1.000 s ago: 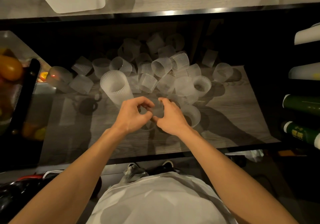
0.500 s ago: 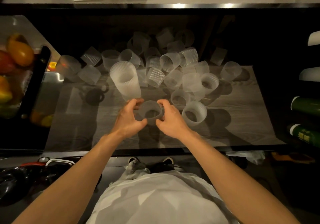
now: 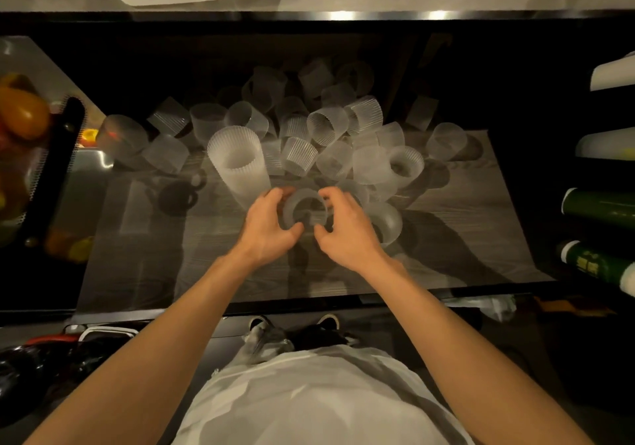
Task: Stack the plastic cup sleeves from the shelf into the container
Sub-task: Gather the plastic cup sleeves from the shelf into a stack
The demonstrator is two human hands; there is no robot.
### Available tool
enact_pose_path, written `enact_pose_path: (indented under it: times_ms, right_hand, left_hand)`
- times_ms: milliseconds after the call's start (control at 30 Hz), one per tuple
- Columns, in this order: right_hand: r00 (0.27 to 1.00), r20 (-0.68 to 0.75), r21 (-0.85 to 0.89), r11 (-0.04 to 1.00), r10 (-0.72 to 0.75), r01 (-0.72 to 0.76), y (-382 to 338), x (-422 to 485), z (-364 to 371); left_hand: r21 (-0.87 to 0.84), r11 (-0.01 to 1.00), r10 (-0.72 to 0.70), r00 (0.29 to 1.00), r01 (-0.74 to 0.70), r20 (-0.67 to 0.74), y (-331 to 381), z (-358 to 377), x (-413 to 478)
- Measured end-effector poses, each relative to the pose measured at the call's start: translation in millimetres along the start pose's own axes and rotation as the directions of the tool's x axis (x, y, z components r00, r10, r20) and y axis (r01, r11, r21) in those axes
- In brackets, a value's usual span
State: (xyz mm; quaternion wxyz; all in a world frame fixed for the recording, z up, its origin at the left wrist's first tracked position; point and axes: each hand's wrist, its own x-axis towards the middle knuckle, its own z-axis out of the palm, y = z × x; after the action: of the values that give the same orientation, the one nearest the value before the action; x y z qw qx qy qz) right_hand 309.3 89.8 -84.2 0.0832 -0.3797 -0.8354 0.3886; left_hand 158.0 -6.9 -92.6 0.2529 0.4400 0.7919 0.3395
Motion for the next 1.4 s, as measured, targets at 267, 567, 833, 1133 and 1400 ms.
enact_pose_path:
  times_ms: [267,567,833,1133,1400]
  right_hand:
    - [0.978,-0.207,0.126,0.992,0.012,0.015,6,1,-65]
    - [0.966,-0.198,0.182,0.975,0.165,-0.129,37,-16,-105]
    - [0.975,-0.073,0.141,0.970,0.208,-0.196,53,-20,-104]
    - [0.983,-0.079,0.026,0.986,0.166,-0.164,65,-12,-105]
    - [0.977,-0.102,0.008,0.982,0.186,-0.187,89,3,-94]
  left_hand:
    - [-0.245,0.966,0.072,0.995,-0.086,-0.065,60,13,26]
    - [-0.238,0.961,0.174,0.978,-0.142,0.118,79,42,41]
    - [-0.203,0.974,0.143,0.967,-0.100,0.212,76,51,43]
    - [-0.189,0.980,0.098,0.971,-0.056,0.218,78,61,49]
    - [-0.083,0.995,-0.033,0.981,0.050,0.191,69,65,65]
